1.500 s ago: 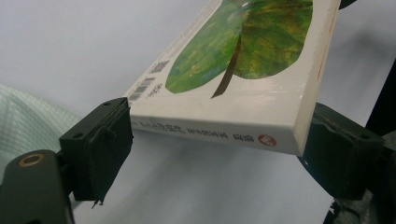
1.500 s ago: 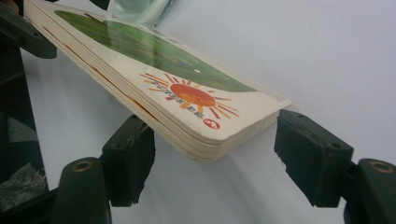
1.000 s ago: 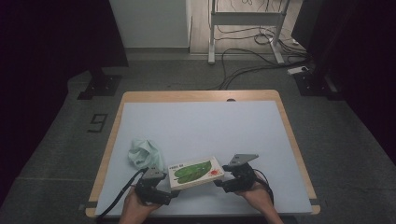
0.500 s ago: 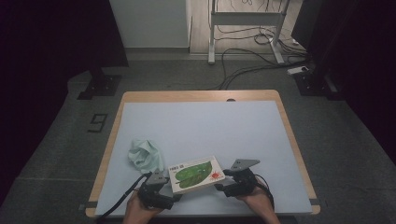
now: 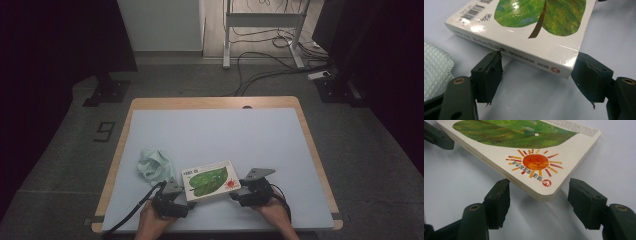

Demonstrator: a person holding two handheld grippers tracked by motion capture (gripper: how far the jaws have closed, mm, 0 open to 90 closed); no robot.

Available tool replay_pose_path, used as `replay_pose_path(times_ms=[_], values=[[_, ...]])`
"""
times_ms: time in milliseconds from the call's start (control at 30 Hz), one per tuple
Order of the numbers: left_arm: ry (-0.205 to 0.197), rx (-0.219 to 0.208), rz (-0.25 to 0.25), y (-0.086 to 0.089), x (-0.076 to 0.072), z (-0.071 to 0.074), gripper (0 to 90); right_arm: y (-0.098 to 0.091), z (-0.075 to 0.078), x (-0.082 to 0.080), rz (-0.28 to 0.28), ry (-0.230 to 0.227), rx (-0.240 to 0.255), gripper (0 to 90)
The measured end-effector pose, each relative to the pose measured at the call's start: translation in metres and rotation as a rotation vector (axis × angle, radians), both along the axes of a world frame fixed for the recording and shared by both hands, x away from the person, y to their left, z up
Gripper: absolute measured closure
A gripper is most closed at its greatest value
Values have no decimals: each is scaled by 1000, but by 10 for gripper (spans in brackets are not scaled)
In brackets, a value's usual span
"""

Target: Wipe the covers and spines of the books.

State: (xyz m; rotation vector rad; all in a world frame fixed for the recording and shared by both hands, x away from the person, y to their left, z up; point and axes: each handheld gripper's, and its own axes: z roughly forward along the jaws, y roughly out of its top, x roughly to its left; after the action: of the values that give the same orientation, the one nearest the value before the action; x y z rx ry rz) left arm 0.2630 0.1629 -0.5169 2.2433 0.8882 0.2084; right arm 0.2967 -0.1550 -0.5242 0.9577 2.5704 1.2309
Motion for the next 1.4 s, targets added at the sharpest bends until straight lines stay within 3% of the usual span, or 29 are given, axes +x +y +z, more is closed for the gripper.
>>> replay_pose_path(times_ms=[167, 267, 567, 733, 900, 1033, 1100, 1233, 1400], values=[[-22, 31, -10, -3, -2, -4, 255, -1, -4, -2, -2, -12, -5, 342], [-11, -8, -27, -1, -3, -3, 248, -3, -3, -3, -9, -7, 19, 342], [-20, -4, -19, 10, 2, 5, 175, -11, -3, -4, -22, -29, 8, 313], [0, -23, 3, 20, 9, 13, 143, -17, -1, -2, -31, -39, -12, 248], [5, -55, -2, 35, 15, 24, 85, -29, -1, -2, -77, -55, -37, 179], [0, -32, 10, 47, 22, 30, 1, -42, -1, 0, -116, -57, -64, 132], [-7, -22, 23, 53, 25, 32, 0, -48, -1, 1, -137, -58, -74, 121], [-24, -21, 45, 62, 30, 38, 0, -58, -3, 3, -169, -53, -97, 1], [-31, -32, 78, 72, 39, 45, 0, -67, -5, 4, -206, -61, -107, 0]])
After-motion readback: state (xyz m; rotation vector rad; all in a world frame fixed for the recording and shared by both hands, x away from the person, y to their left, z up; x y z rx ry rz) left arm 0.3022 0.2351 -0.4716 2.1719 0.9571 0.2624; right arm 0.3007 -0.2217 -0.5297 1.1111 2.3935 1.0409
